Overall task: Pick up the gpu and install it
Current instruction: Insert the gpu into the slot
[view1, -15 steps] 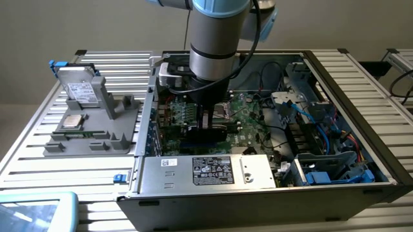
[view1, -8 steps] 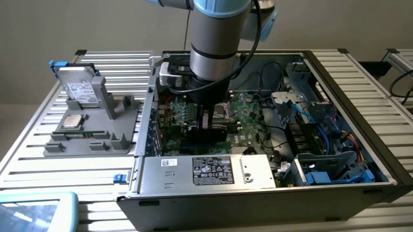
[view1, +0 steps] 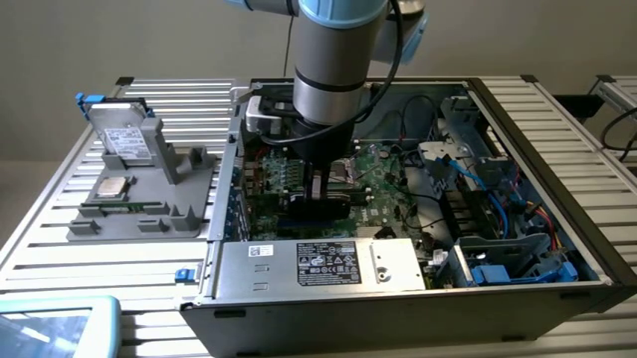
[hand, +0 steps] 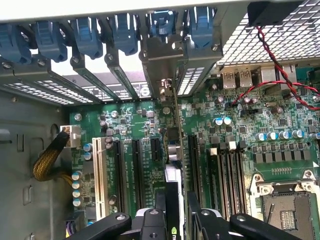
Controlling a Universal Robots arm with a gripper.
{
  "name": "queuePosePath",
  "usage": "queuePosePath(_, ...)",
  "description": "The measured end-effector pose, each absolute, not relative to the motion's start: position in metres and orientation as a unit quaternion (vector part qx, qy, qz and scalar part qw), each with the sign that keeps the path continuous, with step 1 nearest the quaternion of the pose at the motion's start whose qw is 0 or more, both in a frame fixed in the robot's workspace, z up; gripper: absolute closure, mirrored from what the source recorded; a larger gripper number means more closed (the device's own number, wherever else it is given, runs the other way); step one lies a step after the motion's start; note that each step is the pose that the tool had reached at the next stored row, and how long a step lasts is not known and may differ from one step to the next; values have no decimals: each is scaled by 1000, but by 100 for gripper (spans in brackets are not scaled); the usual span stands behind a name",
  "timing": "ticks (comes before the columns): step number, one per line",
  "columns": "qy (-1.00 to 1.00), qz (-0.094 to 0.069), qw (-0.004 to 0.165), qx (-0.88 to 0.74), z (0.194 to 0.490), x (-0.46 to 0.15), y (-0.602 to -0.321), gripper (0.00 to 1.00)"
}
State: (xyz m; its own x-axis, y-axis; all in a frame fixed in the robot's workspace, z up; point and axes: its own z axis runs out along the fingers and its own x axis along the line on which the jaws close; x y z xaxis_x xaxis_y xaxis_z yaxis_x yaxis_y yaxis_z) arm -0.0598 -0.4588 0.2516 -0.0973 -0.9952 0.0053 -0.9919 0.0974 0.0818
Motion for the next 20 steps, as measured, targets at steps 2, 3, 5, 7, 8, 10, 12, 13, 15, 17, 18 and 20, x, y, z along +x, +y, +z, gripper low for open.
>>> queuePosePath(2,-740,-28,30,671,251,-60,-459,73)
queuePosePath(3,-740,-28,30,671,251,-60,-459,73)
queuePosePath(5,-740,-28,30,671,251,-60,-459,73)
queuePosePath(7,-740,-28,30,671,251,-60,-459,73)
queuePosePath(8,-740,-28,30,672,251,-60,-459,73)
queuePosePath(10,-738,-28,29,673,251,-60,-459,73)
queuePosePath(12,-737,-28,29,675,251,-60,-459,73)
queuePosePath(13,-736,-28,29,675,251,-60,-459,73)
queuePosePath(15,-735,-27,29,677,251,-60,-459,73)
queuePosePath(17,-734,-27,28,678,251,-60,-459,73)
queuePosePath(18,-734,-27,28,678,251,-60,-459,73)
queuePosePath(20,-734,-27,28,678,251,-60,-459,73)
